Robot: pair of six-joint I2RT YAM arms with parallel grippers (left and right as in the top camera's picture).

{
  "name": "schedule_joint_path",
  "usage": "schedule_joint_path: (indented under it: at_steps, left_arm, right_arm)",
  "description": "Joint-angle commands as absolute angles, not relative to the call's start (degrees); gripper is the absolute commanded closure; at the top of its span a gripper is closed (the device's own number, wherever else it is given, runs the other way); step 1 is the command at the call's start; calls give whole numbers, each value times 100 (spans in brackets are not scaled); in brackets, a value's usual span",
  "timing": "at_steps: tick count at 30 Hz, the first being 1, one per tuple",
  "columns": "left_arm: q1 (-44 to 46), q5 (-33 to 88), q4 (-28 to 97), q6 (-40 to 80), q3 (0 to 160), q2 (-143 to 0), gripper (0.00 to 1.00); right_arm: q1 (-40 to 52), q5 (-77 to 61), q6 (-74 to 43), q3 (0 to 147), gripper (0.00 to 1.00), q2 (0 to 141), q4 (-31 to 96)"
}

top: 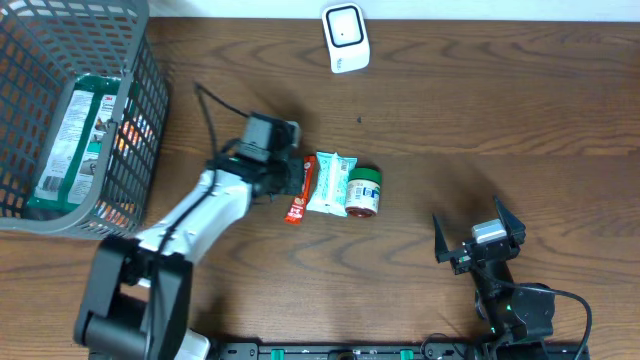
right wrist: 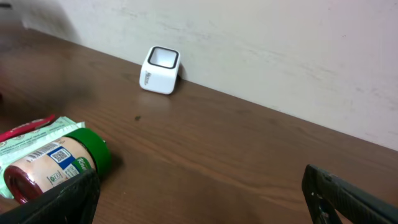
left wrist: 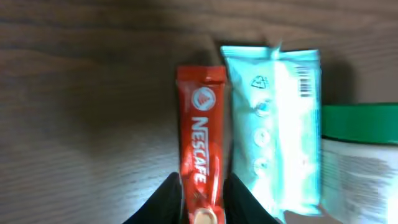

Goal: Scan the item barcode
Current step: 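Place the red stick beside the wipes packet with the left gripper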

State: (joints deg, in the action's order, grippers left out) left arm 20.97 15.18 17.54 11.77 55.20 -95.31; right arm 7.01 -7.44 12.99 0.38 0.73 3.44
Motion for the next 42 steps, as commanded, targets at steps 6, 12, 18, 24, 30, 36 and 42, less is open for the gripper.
schedule_joint_path:
  at_steps: [6, 12, 18, 24, 30, 36, 42]
  left_arm:
    - [2648, 75, 1472, 1177, 5494, -10016, 75]
    - [2657, 84, 1424, 1411, 5494, -10154, 74]
    - [2661, 86, 1393, 1433, 5494, -10267, 73]
    - [2659, 80, 1278, 1428, 5500, -10200, 67]
    - [2661, 80, 1273, 1431, 5500, -10016, 66]
    - [2718, 80, 1361, 1579, 5498, -10007, 66]
    - [2880, 78, 1358, 1579, 5498, -10025, 66]
  right_arm:
    - [792, -709, 1227, 32, 1, 60, 368]
    - [792, -709, 1227, 32, 1, 60, 368]
    - [792, -709, 1227, 32, 1, 60, 368]
    - [792, -709, 1227, 32, 1, 60, 368]
    - [792, -709, 1227, 32, 1, 60, 368]
    - [792, -709, 1227, 32, 1, 60, 368]
    - [792, -709, 1227, 32, 1, 60, 368]
